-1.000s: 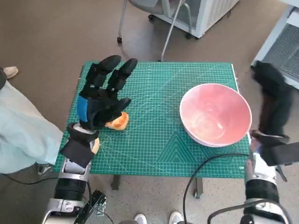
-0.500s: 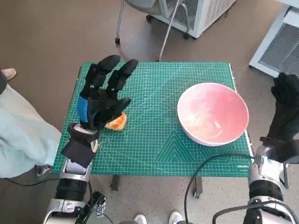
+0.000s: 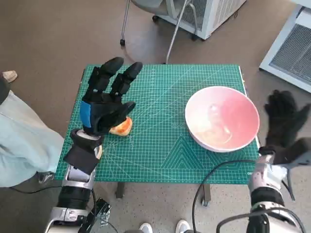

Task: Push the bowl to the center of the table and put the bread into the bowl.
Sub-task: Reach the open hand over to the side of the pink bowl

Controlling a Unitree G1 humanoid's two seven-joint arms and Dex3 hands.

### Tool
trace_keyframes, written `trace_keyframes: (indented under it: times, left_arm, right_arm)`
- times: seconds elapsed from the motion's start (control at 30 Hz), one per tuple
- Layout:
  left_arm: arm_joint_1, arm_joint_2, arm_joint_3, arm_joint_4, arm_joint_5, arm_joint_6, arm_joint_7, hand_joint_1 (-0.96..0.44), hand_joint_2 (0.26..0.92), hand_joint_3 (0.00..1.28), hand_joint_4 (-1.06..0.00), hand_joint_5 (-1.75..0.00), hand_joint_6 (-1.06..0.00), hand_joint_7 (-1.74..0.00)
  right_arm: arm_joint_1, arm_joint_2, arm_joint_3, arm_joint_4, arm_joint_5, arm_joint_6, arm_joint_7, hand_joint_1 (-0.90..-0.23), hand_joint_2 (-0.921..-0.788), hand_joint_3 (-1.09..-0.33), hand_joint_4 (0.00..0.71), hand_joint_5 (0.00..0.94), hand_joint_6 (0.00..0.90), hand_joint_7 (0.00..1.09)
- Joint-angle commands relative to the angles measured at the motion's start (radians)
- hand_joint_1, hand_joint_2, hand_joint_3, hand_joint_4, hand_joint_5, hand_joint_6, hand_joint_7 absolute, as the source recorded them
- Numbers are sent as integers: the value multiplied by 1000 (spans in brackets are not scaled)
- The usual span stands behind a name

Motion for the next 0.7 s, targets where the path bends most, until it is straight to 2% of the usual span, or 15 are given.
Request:
trace_keyframes:
  times: [0.03, 0.27, 0.47, 0.7]
  left_arm:
    - [22, 12, 4, -16, -5, -1, -8, -151, 921, 127, -365, -328, -288, -620]
    - [38, 20, 11, -39, 1, 8, -4, -153, 921, 124, -366, -330, -290, -624]
    - [63, 32, 21, -79, 17, 21, 9, -169, 921, 123, -366, -335, -289, -634]
    - [96, 41, 30, -147, 28, 62, 24, -188, 921, 118, -327, -434, -245, -730]
  right_arm:
    - [-14, 27, -20, 30, 18, 76, 17, -483, -921, -838, 218, 1, 122, 459]
    - [-49, 61, -61, 40, 54, 152, 53, -496, -921, -812, 224, 3, 136, 423]
    - [-82, 96, -96, 40, 88, 190, 83, -491, -921, -804, 222, 2, 129, 409]
    - [-117, 136, -113, 42, 101, 204, 89, -470, -921, -812, 213, 0, 132, 480]
